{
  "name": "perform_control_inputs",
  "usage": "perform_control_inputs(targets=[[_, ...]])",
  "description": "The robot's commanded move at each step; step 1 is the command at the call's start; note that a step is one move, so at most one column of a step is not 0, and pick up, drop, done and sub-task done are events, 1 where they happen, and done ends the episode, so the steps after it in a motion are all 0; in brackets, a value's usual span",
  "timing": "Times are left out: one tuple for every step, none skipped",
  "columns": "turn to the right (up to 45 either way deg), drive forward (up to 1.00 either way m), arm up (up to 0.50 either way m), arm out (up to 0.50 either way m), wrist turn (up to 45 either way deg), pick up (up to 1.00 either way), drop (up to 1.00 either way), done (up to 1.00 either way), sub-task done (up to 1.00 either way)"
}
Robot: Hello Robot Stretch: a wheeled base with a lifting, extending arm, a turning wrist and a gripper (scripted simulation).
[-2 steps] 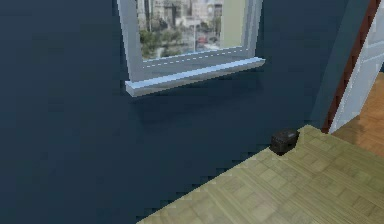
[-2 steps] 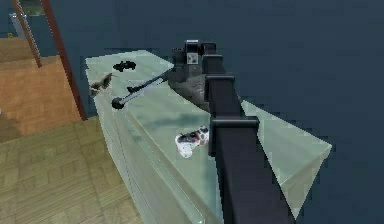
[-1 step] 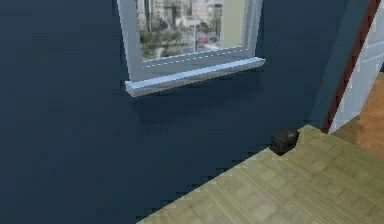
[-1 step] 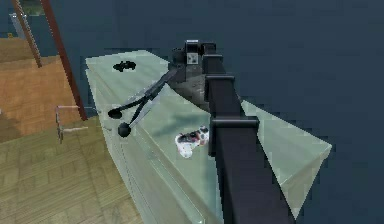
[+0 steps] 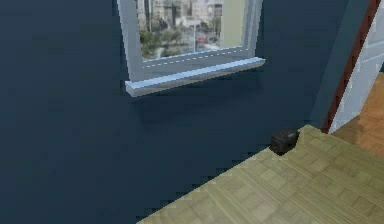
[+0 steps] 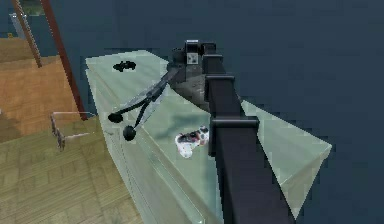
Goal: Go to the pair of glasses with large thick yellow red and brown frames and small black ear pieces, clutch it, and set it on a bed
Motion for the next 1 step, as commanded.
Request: perform_control_inputs(targets=[[0.0,0.00,0.00,-0.48,0.0,0.00,0.00,0.00,0.00]])
